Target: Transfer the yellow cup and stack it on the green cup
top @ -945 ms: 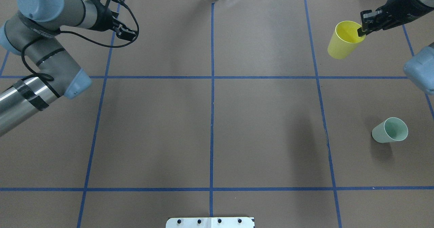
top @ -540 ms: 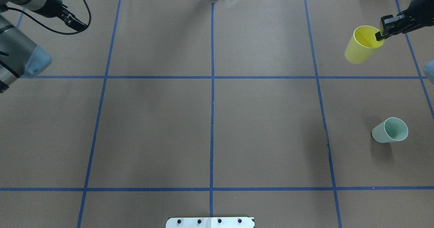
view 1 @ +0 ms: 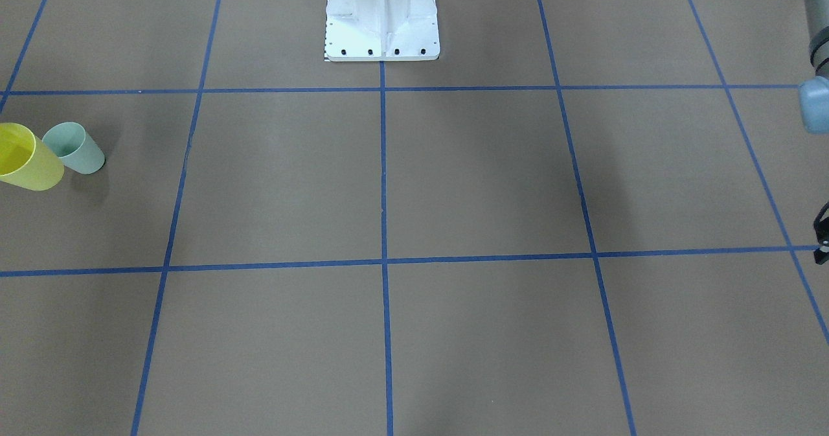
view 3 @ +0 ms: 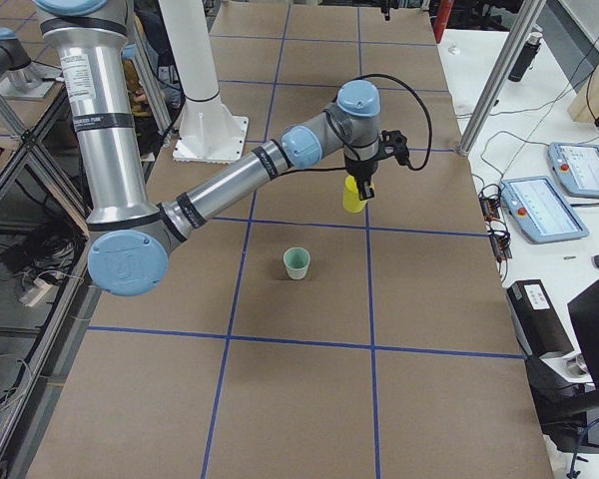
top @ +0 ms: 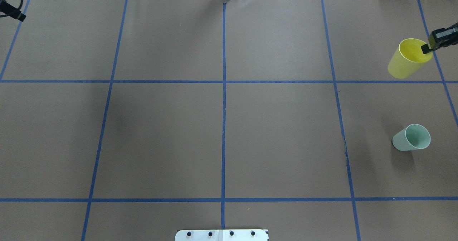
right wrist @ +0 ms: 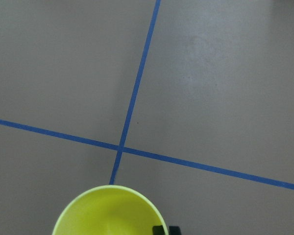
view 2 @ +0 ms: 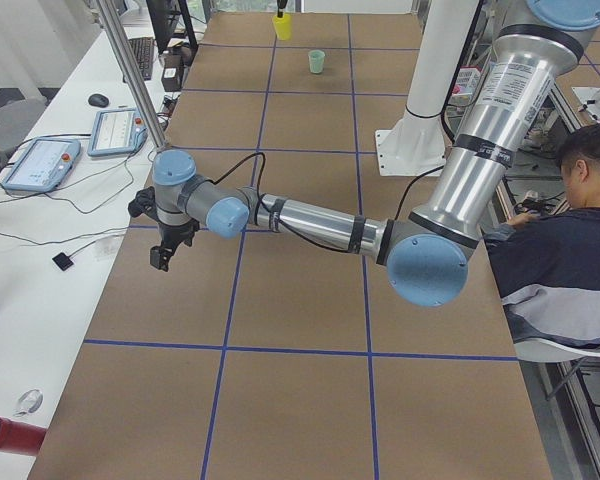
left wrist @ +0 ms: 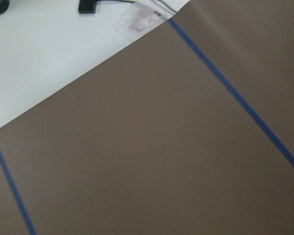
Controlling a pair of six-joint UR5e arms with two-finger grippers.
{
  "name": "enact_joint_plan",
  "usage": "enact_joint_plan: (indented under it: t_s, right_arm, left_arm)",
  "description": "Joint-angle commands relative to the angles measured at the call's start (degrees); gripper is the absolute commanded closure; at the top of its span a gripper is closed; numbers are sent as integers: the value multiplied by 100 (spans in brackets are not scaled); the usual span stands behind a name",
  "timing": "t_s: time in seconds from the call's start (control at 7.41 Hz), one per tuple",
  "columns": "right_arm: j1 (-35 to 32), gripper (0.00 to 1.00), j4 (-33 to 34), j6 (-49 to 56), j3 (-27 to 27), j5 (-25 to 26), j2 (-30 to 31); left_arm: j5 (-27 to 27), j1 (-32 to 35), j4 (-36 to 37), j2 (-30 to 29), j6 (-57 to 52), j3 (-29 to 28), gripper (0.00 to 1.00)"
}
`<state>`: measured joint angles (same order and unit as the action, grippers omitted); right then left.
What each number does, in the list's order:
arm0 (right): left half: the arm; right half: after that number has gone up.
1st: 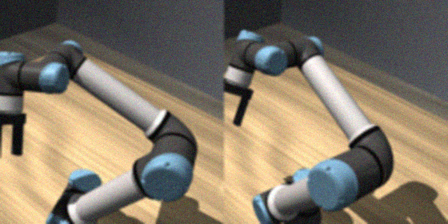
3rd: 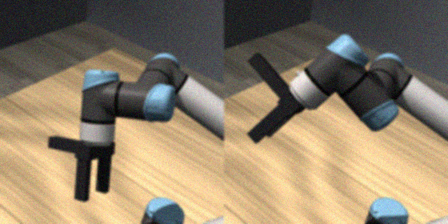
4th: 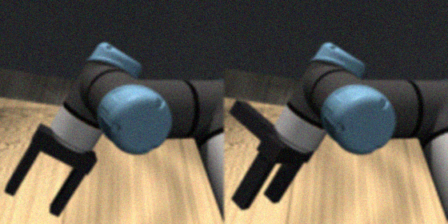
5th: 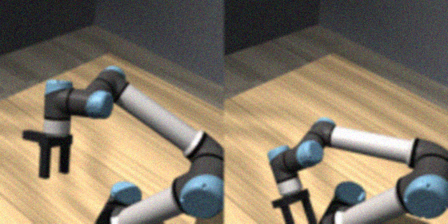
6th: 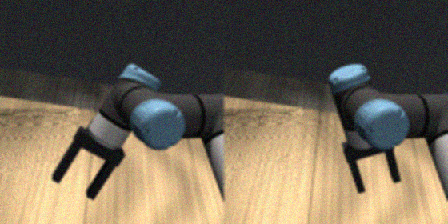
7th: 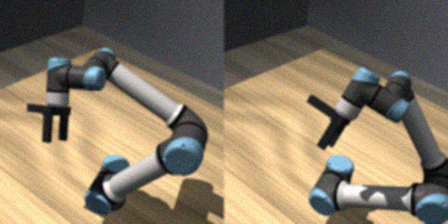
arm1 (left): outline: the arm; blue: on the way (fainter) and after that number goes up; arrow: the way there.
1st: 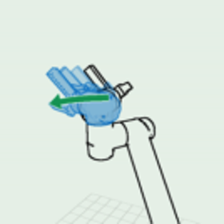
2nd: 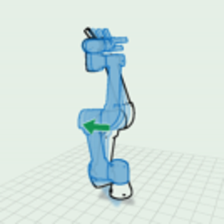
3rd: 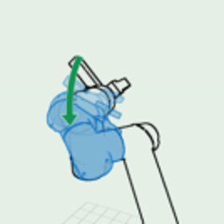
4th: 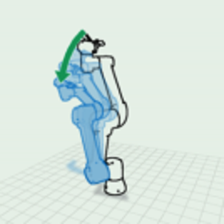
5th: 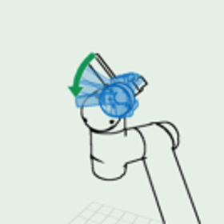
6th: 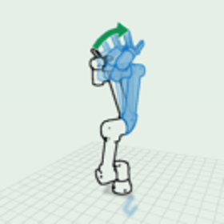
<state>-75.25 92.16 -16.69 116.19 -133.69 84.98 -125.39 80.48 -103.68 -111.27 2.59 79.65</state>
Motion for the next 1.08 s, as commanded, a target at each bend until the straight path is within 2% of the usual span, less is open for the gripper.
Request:
enact_joint_plan:
  t_s: [0.0,0.27,0.54,0.68,0.81,0.95]
  right_arm:
    - [-218,100,-13,490,272,-131,587]
    - [-219,100,-188,474,448,-131,1149]
    - [-219,100,-1317,282,405,-166,1974]
    - [-201,100,-1723,-189,361,-244,2083]
    - [-140,100,-2415,-603,213,-245,2275]
    - [-52,100,-3266,-903,-189,-245,2373]
  left_arm:
    - [321,336,515,532,-327,120,0]
    - [287,529,786,920,-329,234,0]
    - [278,539,805,1500,-312,917,0]
    - [217,530,814,1712,-303,1147,0]
    - [42,539,805,1801,-294,1227,0]
    - [-29,539,805,1802,-294,1228,0]
